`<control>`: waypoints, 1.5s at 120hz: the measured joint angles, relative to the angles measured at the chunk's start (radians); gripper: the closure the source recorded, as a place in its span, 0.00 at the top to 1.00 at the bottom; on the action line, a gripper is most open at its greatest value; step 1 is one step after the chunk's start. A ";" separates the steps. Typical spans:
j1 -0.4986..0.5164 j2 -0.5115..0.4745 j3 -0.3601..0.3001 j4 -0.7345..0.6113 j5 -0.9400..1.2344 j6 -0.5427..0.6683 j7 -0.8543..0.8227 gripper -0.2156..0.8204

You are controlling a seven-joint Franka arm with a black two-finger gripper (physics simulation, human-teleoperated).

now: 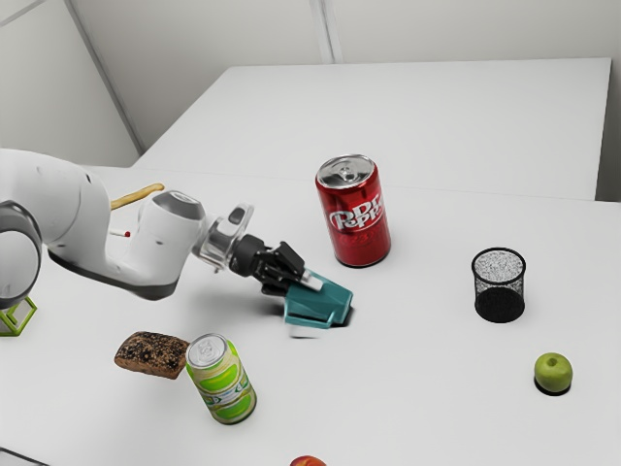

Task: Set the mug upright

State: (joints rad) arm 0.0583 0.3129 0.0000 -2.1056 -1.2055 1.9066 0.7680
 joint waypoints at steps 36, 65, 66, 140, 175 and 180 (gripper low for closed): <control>-0.004 -0.064 0.003 0.007 0.002 -0.041 0.037 0.06; -0.004 -0.134 0.009 0.124 0.321 -0.036 -0.009 0.05; -0.004 -0.134 0.008 0.125 0.336 -0.034 -0.013 0.05; -0.026 -0.151 -0.098 0.116 1.151 0.216 -0.354 0.04; -0.044 -0.139 -0.106 0.039 1.261 0.339 -0.476 0.04; -0.046 -0.132 -0.106 0.038 1.266 0.347 -0.491 0.04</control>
State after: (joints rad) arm 0.0128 0.1812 -0.1060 -2.0673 0.0603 2.2538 0.2773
